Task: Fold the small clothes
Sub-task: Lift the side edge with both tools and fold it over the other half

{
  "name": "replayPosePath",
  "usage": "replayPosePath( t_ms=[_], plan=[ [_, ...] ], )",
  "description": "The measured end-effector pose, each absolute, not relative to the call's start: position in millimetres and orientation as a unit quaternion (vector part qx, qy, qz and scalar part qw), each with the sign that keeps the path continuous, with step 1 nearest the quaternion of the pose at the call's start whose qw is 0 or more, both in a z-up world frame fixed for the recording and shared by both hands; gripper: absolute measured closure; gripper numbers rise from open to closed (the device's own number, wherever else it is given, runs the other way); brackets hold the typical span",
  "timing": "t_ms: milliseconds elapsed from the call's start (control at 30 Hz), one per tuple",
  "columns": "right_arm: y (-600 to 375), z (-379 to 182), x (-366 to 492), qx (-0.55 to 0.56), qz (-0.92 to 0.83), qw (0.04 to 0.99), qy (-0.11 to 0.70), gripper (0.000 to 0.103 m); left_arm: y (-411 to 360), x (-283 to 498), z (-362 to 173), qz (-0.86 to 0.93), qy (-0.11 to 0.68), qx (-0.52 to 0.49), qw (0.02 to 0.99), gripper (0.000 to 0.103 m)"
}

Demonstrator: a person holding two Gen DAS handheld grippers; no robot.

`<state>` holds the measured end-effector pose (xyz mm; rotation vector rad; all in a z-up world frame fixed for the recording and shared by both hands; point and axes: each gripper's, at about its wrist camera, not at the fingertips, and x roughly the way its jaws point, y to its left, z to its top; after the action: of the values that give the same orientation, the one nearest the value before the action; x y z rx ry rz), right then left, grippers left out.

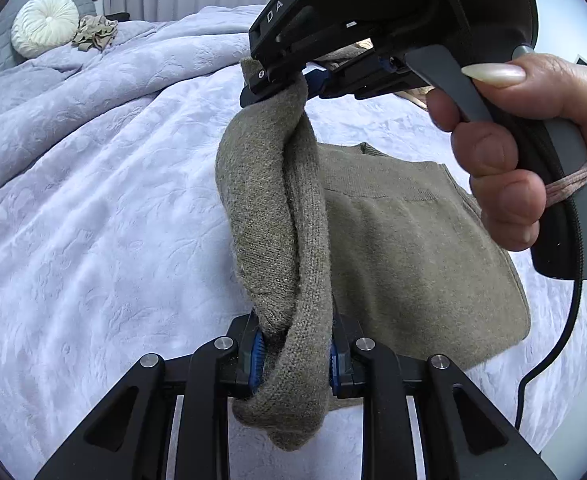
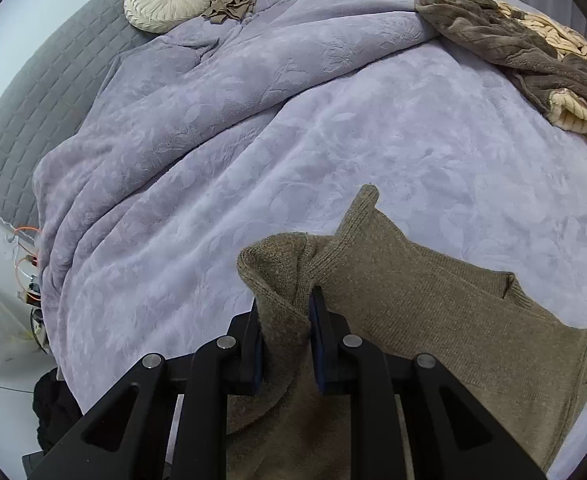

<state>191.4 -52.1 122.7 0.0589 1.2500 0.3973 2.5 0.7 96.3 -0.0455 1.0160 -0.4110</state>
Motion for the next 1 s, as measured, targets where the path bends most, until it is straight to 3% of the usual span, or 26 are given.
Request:
replayPosePath(
  t_ms=[567, 1000],
  plan=[
    [-130.0, 142.7, 171.5, 0.035, 0.212, 0.797, 0.564, 0.083, -105.7, -13.3, 99.1, -0.142, 0.485, 0.123, 0.854, 0.077],
    [-179.6, 150.8, 164.5, 0.049, 0.217, 0.806, 0.548, 0.083, -150.5, -18.9, 102.0, -0.154, 0.482, 0.160, 0.847, 0.078]
  ],
)
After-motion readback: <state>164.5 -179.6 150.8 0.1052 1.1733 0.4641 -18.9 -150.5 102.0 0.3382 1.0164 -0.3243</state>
